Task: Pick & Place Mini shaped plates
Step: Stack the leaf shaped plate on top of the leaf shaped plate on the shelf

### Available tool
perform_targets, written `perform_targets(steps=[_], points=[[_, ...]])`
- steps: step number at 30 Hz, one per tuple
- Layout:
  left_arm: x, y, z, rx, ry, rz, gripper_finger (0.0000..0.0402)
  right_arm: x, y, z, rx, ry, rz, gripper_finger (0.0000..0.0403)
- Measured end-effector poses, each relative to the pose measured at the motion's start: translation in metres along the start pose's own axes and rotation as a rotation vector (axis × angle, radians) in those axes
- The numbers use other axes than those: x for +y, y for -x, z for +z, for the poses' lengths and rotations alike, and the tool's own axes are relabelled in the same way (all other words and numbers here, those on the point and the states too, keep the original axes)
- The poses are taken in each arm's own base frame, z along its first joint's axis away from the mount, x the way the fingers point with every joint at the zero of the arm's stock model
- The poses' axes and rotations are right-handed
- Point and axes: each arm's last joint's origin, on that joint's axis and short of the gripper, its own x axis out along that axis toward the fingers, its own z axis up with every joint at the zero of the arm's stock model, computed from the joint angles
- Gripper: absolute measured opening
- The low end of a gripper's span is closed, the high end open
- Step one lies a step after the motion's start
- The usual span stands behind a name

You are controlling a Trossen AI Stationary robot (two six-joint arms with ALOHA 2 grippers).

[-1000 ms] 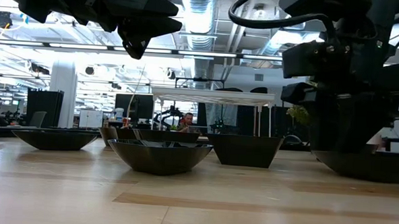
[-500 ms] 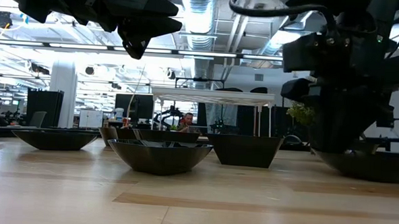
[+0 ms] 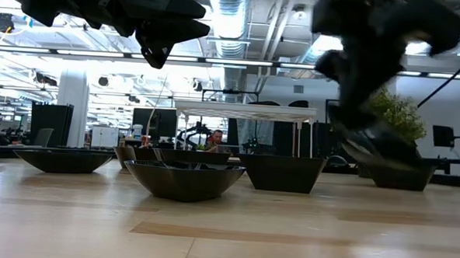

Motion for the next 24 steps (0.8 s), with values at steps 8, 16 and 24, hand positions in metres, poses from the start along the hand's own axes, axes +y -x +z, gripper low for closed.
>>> perform_targets(steps=[8,16,24], points=[[0.001,0.0,0.0,-0.002,-0.035,0.002,0.0122,-0.072,0.065,0.039,-0.113,-0.11,-0.19,0.0001],[0.002,0.003,0.006,-0.023,-0.06,0.005,0.0122,-0.166,0.135,0.068,-0.251,-0.219,-0.339,0.0001],[0.002,0.004,0.008,-0.034,-0.068,0.016,0.0122,-0.266,0.136,0.064,-0.23,-0.335,-0.343,0.0]])
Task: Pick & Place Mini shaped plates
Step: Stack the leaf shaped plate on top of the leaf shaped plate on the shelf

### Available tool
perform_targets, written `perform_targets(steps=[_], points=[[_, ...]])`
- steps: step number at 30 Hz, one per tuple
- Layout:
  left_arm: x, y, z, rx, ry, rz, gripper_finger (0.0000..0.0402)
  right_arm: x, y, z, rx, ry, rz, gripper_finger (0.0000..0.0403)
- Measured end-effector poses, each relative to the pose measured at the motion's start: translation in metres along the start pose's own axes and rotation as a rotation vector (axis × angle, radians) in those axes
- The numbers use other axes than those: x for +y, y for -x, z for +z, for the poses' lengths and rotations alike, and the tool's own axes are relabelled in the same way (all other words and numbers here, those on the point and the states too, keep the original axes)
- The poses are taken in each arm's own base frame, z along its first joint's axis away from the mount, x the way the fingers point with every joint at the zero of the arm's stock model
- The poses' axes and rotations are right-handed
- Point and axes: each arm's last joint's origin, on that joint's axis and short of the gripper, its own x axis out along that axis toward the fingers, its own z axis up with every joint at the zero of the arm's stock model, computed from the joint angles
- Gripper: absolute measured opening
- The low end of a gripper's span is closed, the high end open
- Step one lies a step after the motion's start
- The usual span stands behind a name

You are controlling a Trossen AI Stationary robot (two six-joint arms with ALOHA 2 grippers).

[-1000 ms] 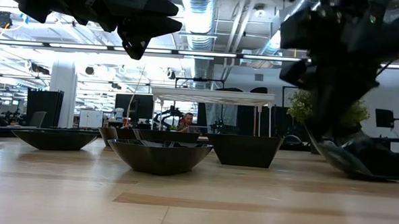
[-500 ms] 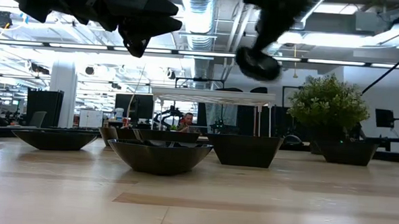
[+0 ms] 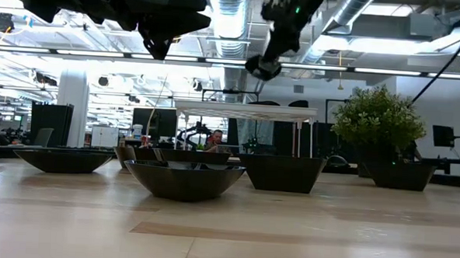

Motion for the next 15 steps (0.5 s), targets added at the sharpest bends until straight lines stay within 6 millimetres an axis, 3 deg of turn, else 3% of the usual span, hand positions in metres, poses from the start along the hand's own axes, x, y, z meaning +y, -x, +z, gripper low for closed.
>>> perform_targets(steps=[4,7,15], points=[[0.0,0.0,0.0,0.0,0.002,0.0,0.0122,-0.043,-0.023,-0.002,0.067,-0.076,0.029,0.0],[0.0,0.0,0.0,0.0,0.002,0.0,0.0122,-0.067,-0.029,-0.003,0.094,-0.109,0.026,0.0],[0.0,0.0,0.0,-0.001,-0.029,0.0,0.0122,-0.097,-0.044,-0.003,0.067,-0.143,0.095,0.0]])
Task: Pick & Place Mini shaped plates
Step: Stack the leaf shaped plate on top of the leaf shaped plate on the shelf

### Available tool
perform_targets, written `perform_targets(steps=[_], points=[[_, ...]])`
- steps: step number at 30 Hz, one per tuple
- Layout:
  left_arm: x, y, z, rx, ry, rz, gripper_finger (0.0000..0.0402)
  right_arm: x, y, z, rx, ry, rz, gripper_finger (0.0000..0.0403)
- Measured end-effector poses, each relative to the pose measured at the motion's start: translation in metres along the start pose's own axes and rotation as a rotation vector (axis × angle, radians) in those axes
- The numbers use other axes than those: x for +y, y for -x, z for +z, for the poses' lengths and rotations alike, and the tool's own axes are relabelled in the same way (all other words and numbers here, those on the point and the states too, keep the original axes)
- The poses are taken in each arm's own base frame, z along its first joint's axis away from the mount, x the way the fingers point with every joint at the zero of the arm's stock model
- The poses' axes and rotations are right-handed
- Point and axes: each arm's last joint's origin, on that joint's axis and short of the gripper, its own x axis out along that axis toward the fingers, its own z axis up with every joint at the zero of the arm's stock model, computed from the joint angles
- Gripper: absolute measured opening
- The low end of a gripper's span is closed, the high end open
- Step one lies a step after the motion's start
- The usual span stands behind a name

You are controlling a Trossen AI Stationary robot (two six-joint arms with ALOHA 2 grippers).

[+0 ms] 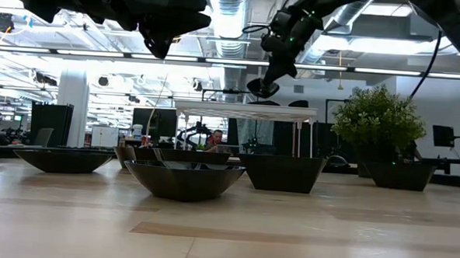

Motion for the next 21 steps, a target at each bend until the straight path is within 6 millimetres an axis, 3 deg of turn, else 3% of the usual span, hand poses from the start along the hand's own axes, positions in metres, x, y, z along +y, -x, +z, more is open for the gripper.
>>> perform_targets(steps=[5,21], points=[[0.006,-0.0009,0.0008,-0.002,0.006,0.019,0.0122,-0.0082,-0.0063,-0.0025,0.004,-0.01,0.034,0.0],[0.0092,-0.0014,0.0011,-0.002,0.016,0.031,0.0122,-0.0019,-0.0063,-0.0015,0.011,-0.009,0.046,0.0009]])
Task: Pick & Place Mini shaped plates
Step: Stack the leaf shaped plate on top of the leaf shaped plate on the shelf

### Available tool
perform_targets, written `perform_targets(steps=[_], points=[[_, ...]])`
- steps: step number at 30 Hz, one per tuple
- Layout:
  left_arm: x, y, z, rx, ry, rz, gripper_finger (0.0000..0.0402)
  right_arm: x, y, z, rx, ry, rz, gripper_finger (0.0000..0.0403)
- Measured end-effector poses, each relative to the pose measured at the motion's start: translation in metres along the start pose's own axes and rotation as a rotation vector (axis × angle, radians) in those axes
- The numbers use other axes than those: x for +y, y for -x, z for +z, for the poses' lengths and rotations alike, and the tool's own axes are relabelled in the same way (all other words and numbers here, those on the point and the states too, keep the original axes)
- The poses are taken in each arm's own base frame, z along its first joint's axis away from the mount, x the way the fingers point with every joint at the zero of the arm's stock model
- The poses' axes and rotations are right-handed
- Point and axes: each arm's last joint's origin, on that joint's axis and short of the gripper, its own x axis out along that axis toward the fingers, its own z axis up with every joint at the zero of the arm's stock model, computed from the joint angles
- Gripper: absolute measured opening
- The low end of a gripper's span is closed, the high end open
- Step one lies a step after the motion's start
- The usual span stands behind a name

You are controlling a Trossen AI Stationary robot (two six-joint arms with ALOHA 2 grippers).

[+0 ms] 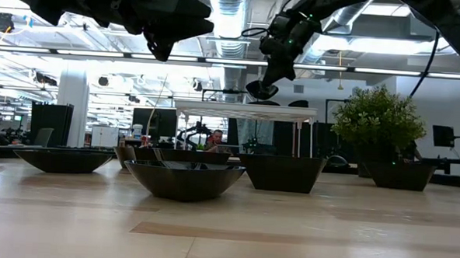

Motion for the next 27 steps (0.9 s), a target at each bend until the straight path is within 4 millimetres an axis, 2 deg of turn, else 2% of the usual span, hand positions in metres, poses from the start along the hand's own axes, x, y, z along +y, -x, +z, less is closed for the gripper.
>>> perform_targets(steps=[8,14,17,22,27], points=[[0.0,0.0,0.0,0.0,0.0,0.0,0.0122,0.003,-0.001,0.001,0.002,-0.004,0.001,0.0062],[0.0,0.0,0.0,0.0,0.0,0.0,0.0122,0.004,0.001,0.0,0.009,0.022,-0.003,0.0066],[0.0,0.0,0.0,0.001,0.0,-0.001,0.0122,0.01,0.014,-0.001,0.009,0.023,0.002,0.0066],[-0.005,0.001,-0.001,0.0,-0.065,-0.007,0.0122,0.037,0.041,-0.002,0.018,0.044,0.034,0.0066],[-0.015,0.004,-0.002,-0.006,-0.096,0.034,0.0122,0.082,0.06,-0.003,0.051,0.1,0.101,0.0065]])
